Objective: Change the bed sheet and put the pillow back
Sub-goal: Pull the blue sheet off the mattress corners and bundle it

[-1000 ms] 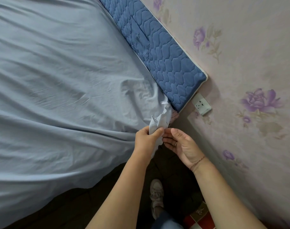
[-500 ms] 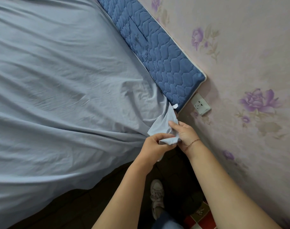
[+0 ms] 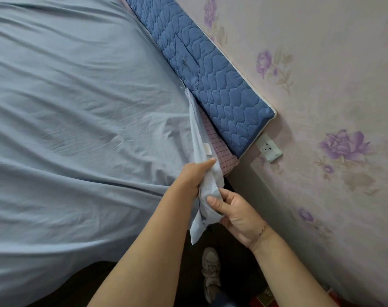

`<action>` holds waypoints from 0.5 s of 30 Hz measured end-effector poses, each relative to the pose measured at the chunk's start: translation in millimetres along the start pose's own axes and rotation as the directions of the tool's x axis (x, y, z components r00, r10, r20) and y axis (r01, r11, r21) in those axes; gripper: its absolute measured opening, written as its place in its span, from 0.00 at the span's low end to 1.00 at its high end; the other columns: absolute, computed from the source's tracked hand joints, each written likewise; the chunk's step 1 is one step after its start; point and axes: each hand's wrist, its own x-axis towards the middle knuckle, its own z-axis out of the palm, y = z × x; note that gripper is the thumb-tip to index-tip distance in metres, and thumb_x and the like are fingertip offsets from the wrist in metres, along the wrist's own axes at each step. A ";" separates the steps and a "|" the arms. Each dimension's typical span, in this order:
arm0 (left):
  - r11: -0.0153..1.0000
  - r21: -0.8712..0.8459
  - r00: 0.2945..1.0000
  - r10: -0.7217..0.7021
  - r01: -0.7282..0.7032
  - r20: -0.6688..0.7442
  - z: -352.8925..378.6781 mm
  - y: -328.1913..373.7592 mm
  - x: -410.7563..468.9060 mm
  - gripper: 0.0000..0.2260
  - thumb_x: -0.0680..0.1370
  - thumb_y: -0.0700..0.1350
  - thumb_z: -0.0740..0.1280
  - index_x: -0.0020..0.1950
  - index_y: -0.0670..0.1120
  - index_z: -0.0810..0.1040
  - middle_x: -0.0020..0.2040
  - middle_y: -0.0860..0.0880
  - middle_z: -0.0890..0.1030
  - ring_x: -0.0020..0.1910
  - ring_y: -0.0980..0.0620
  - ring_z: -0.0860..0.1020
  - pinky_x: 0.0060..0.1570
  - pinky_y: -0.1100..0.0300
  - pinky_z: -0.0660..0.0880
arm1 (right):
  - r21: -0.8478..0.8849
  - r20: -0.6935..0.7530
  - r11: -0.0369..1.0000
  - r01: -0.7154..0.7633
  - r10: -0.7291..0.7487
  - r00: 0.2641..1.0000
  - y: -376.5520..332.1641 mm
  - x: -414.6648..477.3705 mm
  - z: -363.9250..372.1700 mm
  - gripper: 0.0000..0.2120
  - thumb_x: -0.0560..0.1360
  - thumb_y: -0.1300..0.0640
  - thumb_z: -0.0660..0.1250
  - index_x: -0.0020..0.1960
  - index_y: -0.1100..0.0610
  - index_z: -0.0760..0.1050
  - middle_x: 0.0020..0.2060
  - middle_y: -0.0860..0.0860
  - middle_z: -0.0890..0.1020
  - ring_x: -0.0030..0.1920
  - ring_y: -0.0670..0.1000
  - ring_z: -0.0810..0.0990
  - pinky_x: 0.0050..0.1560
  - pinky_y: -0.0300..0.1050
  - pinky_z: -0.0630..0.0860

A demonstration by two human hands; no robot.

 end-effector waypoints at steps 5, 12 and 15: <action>0.995 -0.033 0.988 0.094 -0.099 -0.119 -15.0 6.6 -0.8 0.10 0.74 0.48 0.73 0.49 0.43 0.79 0.45 0.42 0.84 0.47 0.43 0.82 0.54 0.47 0.80 | -0.033 0.046 0.999 -0.042 0.044 0.998 6.3 -5.1 -1.2 0.17 0.72 0.56 0.67 0.58 0.62 0.78 0.53 0.58 0.83 0.54 0.53 0.82 0.53 0.46 0.79; 0.975 -0.022 0.955 0.211 -0.220 -0.208 -50.7 -7.3 -24.6 0.14 0.76 0.51 0.71 0.50 0.41 0.81 0.44 0.41 0.85 0.44 0.43 0.84 0.47 0.49 0.82 | 0.099 -0.136 0.995 0.016 -0.002 0.991 -8.7 50.0 5.8 0.18 0.72 0.48 0.65 0.55 0.59 0.76 0.43 0.53 0.80 0.43 0.49 0.78 0.48 0.43 0.76; 0.959 -0.032 0.931 0.265 -0.281 -0.253 -69.4 -15.8 -33.0 0.13 0.77 0.52 0.69 0.48 0.41 0.81 0.43 0.41 0.85 0.43 0.43 0.84 0.47 0.50 0.81 | 0.114 -0.162 0.993 0.041 -0.022 0.987 -19.0 86.4 22.0 0.11 0.77 0.51 0.64 0.52 0.58 0.77 0.41 0.52 0.79 0.42 0.48 0.78 0.46 0.41 0.77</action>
